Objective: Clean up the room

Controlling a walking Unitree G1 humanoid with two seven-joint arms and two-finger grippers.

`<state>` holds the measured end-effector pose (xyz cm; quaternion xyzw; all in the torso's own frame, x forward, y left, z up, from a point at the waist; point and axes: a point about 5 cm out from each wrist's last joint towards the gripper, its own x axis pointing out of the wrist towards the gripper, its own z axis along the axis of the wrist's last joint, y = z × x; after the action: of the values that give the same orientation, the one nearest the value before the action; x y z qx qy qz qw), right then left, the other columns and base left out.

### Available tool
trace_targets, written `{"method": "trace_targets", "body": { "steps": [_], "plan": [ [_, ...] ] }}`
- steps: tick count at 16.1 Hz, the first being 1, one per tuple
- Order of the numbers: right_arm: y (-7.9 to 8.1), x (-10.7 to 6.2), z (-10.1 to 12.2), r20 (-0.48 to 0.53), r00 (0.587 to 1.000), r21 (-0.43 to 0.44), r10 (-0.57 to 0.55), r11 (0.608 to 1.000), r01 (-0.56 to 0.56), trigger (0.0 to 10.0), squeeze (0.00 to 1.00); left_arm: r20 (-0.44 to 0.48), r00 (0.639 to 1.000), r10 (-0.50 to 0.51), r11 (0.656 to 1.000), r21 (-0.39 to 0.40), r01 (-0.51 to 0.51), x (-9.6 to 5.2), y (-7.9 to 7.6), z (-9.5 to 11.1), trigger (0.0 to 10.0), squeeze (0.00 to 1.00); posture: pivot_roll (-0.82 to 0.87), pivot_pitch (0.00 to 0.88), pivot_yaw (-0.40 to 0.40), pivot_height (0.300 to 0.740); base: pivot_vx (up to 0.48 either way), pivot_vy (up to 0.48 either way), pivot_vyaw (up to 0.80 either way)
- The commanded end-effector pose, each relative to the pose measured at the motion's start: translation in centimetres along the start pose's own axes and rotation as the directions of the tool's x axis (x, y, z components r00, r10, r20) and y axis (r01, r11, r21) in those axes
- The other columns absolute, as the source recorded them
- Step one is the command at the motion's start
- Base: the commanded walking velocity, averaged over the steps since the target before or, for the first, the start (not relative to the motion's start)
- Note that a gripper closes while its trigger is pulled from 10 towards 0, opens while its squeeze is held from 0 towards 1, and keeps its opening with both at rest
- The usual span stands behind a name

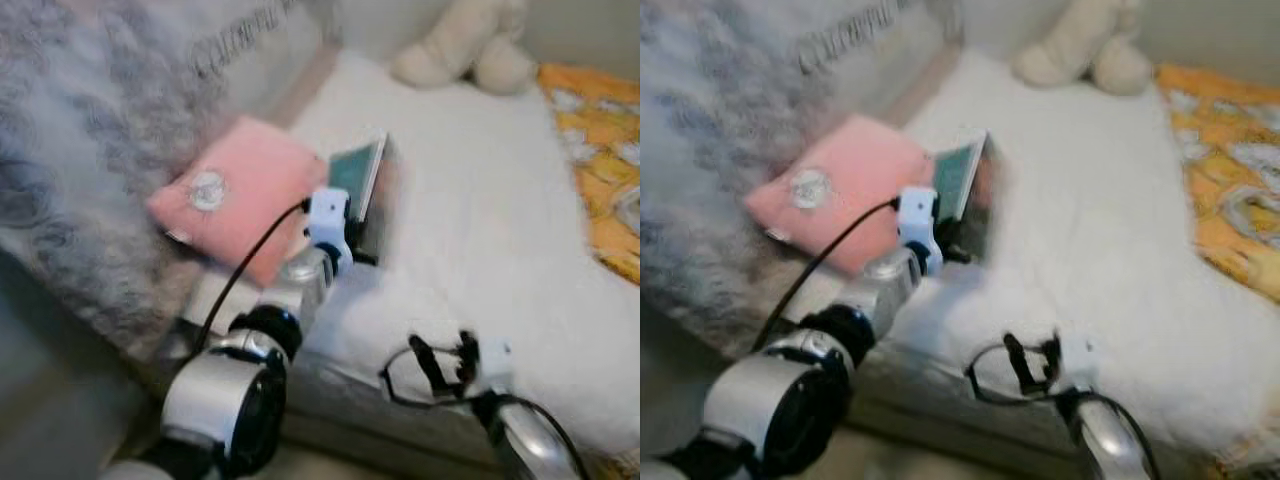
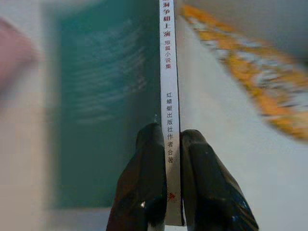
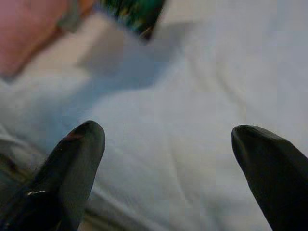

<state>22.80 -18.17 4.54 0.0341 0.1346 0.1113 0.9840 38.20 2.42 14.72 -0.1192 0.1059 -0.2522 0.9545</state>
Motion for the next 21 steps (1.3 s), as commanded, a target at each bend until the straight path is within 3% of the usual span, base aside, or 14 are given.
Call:
{"method": "trace_targets", "body": {
  "steps": [1,2,3,4,5,6,7,8,10,12,16,19,20,21],
  "plan": [
    [0.8,-0.9,0.5,0.002,0.999,-0.021,0.044,0.999,-0.044,10.0,0.00,0.003,0.998,-0.068,0.989,-0.131,0.068,0.4,-1.0,0.5,10.0,0.00,-0.08,0.233,-0.068,0.740,0.000,0.000,0.00],
    [1.1,-2.1,0.4,-0.017,0.998,-0.037,0.063,0.997,-0.064,10.0,0.00,0.003,0.992,-0.128,0.970,-0.206,0.126,0.5,-1.7,0.5,10.0,0.00,-0.11,0.250,-0.084,0.740,0.000,0.000,0.00],
    [1.3,-3.3,0.4,-0.038,0.996,-0.049,0.075,0.996,-0.077,10.0,0.00,-0.012,0.989,-0.144,0.969,-0.202,0.139,0.5,-1.8,0.4,10.0,0.00,-0.15,0.274,-0.106,0.740,0.000,0.000,0.00],
    [1.5,-4.6,0.4,-0.058,0.995,-0.051,0.082,0.995,-0.085,10.0,0.00,-0.063,0.995,-0.071,0.991,-0.121,0.063,0.3,-0.9,-0.4,10.0,0.00,-0.18,0.293,-0.123,0.740,0.000,0.000,0.00],
    [1.7,-5.1,0.4,-0.066,0.994,-0.048,0.086,0.995,-0.089,10.0,0.00,-0.081,0.996,-0.025,0.995,-0.097,0.017,0.1,-0.2,-0.7,10.0,0.00,-0.18,0.298,-0.126,0.740,0.000,0.000,0.00],
    [2.1,-6.1,0.1,-0.090,0.991,-0.045,0.095,0.994,-0.099,10.0,0.00,-0.121,0.986,0.112,0.994,0.008,-0.112,-0.8,2.5,-1.4,10.0,0.00,-0.21,0.317,-0.137,0.740,0.000,0.000,0.00],
    [2.3,-6.6,-0.1,-0.105,0.990,-0.041,0.098,0.994,-0.103,10.0,0.00,-0.128,0.978,0.164,0.986,0.055,-0.158,-1.3,3.8,-1.6,10.0,0.00,-0.22,0.326,-0.143,0.740,0.000,0.000,0.00],
    [2.4,-7.6,-0.4,-0.131,0.986,-0.044,0.100,0.993,-0.106,10.0,0.00,-0.139,0.959,0.247,0.960,0.168,-0.223,-2.1,5.8,-1.6,10.0,0.00,-0.22,0.343,-0.149,0.740,0.000,0.000,0.00],
    [2.2,-8.6,-0.5,-0.167,0.982,-0.046,0.086,0.994,-0.095,10.0,0.00,-0.089,0.923,0.374,0.882,0.341,-0.324,-3.7,9.5,0.5,10.0,0.00,-0.21,0.354,-0.151,0.740,0.000,0.000,0.00],
    [2.0,-8.7,-0.6,-0.178,0.982,-0.040,0.070,0.996,-0.078,10.0,0.00,-0.026,0.898,0.440,0.816,0.429,-0.388,-4.7,11.7,3.0,10.0,0.00,-0.20,0.352,-0.152,0.740,0.000,0.000,0.00],
    [2.5,-8.2,-0.7,-0.194,0.977,-0.031,0.089,0.995,-0.097,10.0,0.00,0.070,0.892,0.447,0.769,0.479,-0.423,-5.0,12.3,6.7,10.0,0.00,-0.16,0.339,-0.162,0.740,0.000,0.000,0.00],
    [2.3,-7.8,-0.7,-0.200,0.976,-0.029,0.091,0.995,-0.099,10.0,0.00,0.041,0.893,0.448,0.730,0.560,-0.392,-5.0,12.4,6.6,10.0,0.00,-0.15,0.335,-0.158,0.740,0.000,0.000,0.00],
    [2.2,-7.7,-0.7,-0.201,0.976,-0.031,0.090,0.995,-0.098,10.0,0.00,0.031,0.891,0.453,0.713,0.587,-0.384,-5.0,12.5,6.5,10.0,0.44,-0.15,0.336,-0.157,0.740,0.000,0.000,0.00],
    [2.2,-7.6,-0.7,-0.201,0.975,-0.031,0.088,0.995,-0.097,10.0,0.00,0.026,0.888,0.459,0.700,0.605,-0.379,-5.1,12.5,6.4,10.0,0.53,-0.16,0.336,-0.155,0.740,0.000,0.000,0.00]
  ]
}}
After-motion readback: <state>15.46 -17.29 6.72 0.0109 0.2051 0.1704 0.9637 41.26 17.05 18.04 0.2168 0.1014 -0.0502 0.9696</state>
